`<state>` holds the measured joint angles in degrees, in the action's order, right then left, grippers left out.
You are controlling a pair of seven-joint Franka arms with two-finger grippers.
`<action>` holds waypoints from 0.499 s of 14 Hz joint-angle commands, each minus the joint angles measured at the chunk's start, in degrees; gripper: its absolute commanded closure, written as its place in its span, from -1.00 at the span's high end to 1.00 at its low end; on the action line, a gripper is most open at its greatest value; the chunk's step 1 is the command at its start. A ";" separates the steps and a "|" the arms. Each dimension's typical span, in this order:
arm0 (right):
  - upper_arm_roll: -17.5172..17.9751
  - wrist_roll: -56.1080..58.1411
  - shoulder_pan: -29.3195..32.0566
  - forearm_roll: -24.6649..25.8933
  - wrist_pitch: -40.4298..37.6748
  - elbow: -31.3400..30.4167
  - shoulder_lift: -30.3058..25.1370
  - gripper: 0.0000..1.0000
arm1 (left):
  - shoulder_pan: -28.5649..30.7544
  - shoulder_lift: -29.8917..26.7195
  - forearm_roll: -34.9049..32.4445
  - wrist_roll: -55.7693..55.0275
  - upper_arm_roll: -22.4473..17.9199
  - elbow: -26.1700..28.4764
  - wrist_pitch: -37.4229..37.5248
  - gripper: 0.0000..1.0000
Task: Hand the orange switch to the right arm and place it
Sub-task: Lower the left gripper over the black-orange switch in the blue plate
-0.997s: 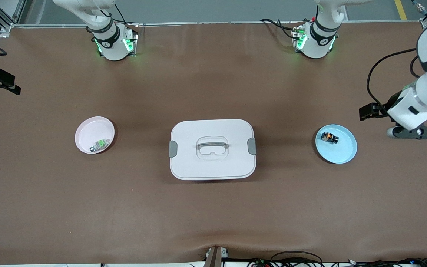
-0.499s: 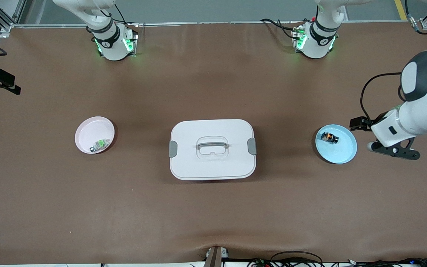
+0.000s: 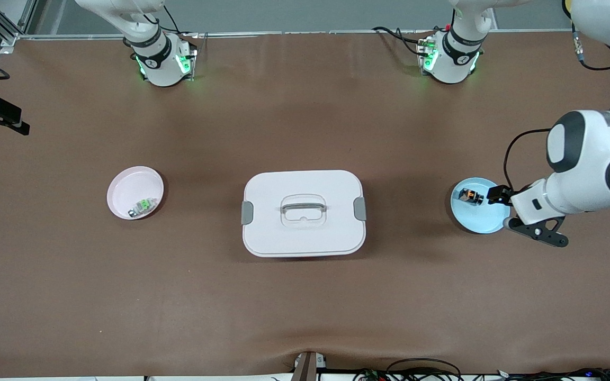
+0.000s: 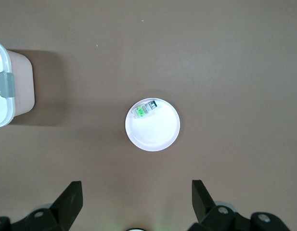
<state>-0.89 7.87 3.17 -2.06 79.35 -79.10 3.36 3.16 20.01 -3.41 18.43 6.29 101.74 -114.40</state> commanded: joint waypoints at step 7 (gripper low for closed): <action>-0.34 0.57 -0.26 0.04 0.20 -0.44 -0.55 1.00 | 0.36 -1.29 0.51 0.99 0.39 15.32 -15.93 1.00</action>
<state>-0.91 7.87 3.17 -2.06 79.35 -79.11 3.36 3.13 20.09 -3.39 18.44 6.37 113.16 -127.20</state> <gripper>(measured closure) 0.000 0.000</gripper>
